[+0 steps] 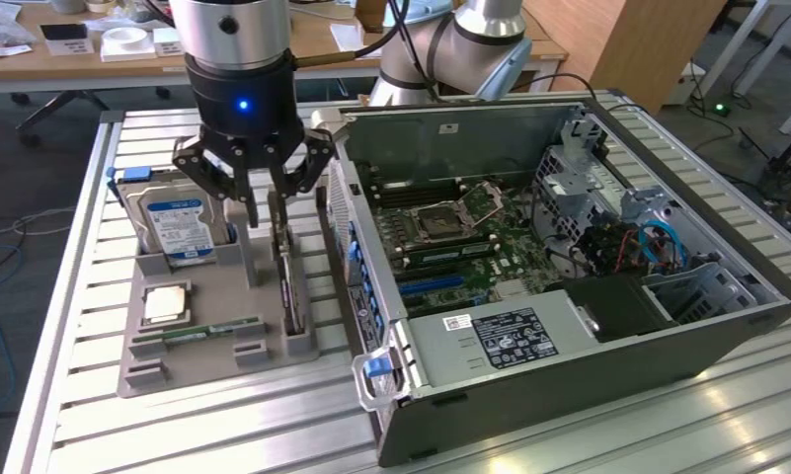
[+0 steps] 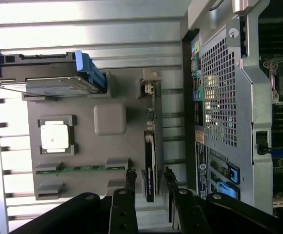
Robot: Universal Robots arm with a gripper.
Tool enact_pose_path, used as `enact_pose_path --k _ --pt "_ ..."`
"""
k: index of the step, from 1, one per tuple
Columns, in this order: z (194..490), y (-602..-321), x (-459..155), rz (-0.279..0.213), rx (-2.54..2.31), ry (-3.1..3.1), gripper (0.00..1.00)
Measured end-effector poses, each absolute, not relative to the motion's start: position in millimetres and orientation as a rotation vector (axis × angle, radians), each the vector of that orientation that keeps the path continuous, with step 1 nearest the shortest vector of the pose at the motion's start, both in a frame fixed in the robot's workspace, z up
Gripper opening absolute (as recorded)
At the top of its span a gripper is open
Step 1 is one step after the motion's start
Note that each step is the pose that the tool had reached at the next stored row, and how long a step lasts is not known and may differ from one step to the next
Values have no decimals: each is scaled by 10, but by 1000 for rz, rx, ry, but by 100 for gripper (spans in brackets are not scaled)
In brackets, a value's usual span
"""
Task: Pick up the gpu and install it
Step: 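Pick up the gpu and move the gpu toward the slot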
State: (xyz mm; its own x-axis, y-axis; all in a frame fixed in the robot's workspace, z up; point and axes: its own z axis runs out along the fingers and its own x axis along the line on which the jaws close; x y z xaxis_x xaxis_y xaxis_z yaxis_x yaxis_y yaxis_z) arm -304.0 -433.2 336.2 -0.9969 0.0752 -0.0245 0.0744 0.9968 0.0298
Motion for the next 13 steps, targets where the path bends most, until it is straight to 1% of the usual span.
enact_pose_path --k 13 --pt "3344 -4332 -3040 45 117 3114 36"
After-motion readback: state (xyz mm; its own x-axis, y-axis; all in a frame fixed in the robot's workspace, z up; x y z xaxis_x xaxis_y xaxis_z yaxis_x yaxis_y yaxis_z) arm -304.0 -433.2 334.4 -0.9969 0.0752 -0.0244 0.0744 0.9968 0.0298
